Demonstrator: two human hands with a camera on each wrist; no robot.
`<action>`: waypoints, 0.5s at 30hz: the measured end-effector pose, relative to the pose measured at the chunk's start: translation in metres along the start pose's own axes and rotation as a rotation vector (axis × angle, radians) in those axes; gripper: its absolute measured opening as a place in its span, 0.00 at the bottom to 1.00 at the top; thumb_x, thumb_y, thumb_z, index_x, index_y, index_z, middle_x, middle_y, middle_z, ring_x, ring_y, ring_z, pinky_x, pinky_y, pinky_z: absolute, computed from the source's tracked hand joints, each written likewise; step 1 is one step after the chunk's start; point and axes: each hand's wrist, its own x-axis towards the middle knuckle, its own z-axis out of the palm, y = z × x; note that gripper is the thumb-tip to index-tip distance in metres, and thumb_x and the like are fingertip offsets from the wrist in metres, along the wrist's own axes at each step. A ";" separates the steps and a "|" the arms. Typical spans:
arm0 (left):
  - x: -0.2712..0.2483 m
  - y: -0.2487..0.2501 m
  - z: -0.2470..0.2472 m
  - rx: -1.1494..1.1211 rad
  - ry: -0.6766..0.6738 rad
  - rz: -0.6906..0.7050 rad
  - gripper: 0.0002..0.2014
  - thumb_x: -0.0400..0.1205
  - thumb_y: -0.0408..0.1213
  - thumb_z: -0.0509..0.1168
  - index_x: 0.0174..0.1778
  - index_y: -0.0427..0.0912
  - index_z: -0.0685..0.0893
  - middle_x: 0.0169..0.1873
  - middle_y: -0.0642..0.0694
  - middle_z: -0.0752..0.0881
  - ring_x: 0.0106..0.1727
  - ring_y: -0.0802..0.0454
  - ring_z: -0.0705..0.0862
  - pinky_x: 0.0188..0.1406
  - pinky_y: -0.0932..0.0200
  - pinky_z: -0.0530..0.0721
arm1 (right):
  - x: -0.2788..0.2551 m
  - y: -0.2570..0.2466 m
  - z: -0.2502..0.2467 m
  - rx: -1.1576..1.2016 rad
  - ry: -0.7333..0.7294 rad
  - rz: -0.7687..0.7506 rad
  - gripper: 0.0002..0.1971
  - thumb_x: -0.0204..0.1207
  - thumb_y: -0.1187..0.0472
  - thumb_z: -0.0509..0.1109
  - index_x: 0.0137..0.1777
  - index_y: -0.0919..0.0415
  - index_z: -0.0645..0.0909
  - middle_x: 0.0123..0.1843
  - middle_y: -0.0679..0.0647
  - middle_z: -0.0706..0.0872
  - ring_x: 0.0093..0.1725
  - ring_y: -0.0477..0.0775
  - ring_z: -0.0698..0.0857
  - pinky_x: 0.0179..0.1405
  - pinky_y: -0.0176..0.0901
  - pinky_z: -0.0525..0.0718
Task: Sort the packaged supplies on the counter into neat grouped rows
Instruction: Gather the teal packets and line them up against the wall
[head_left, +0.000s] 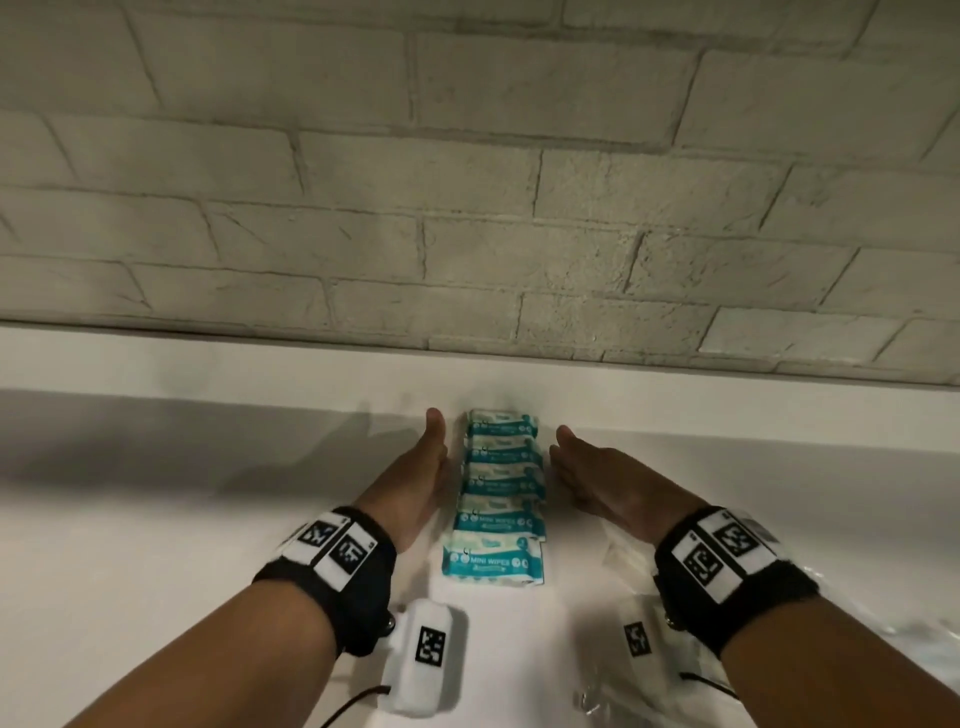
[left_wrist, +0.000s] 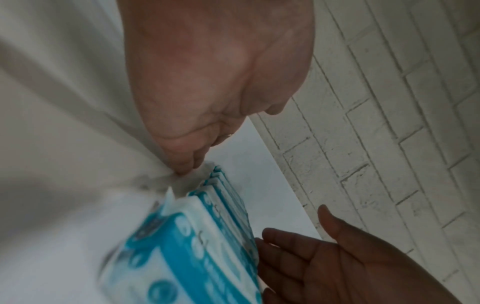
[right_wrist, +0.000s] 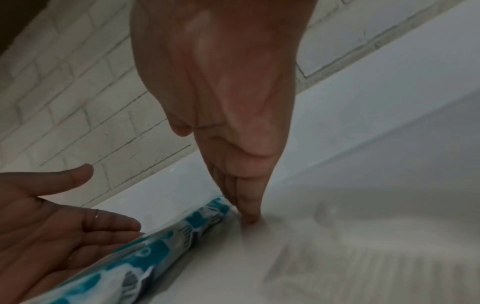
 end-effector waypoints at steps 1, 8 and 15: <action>-0.005 -0.002 0.000 -0.011 -0.010 -0.008 0.42 0.82 0.67 0.43 0.84 0.39 0.53 0.82 0.44 0.61 0.80 0.52 0.67 0.76 0.59 0.63 | -0.003 0.002 -0.001 -0.028 -0.021 0.019 0.38 0.79 0.34 0.55 0.78 0.63 0.70 0.78 0.58 0.74 0.75 0.58 0.74 0.77 0.49 0.70; -0.032 -0.002 0.023 -0.031 -0.071 0.028 0.36 0.81 0.68 0.36 0.58 0.48 0.82 0.46 0.47 0.93 0.48 0.53 0.91 0.47 0.56 0.83 | -0.031 -0.005 0.011 -0.081 -0.068 0.047 0.26 0.83 0.36 0.50 0.62 0.53 0.80 0.72 0.52 0.80 0.67 0.49 0.78 0.71 0.40 0.68; -0.065 -0.009 0.015 -0.123 -0.008 0.038 0.40 0.83 0.65 0.37 0.83 0.38 0.54 0.80 0.44 0.65 0.77 0.53 0.69 0.62 0.62 0.67 | -0.052 0.007 0.007 -0.142 -0.054 0.062 0.45 0.75 0.28 0.54 0.81 0.63 0.63 0.82 0.59 0.67 0.81 0.58 0.66 0.83 0.54 0.60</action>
